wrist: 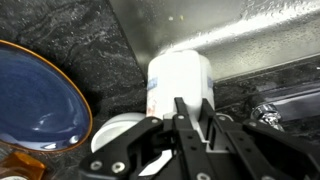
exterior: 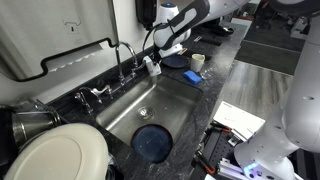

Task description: Remove the cup from the sink and put it on the plate

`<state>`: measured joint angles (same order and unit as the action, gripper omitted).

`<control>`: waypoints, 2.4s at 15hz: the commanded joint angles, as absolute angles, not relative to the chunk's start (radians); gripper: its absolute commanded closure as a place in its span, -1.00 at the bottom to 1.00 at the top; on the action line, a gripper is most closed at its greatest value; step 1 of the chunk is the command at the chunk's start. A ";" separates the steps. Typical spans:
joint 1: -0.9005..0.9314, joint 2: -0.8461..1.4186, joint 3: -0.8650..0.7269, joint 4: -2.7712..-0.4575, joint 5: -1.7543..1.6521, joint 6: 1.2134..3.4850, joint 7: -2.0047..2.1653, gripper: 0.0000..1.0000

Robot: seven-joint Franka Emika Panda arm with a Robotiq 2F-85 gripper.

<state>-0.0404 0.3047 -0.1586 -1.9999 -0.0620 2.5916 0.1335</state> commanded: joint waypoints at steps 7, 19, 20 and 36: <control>-0.083 0.423 -0.004 -1.832 0.063 2.672 -0.075 0.91; -0.152 0.406 -0.046 -1.846 0.105 2.661 -0.054 0.91; -0.169 0.407 -0.054 -1.848 0.112 2.656 -0.058 0.91; -0.226 0.416 -0.171 -1.837 0.078 2.662 0.032 0.91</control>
<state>-0.2221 0.4024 -0.1518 -1.8638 0.0874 2.6642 0.0085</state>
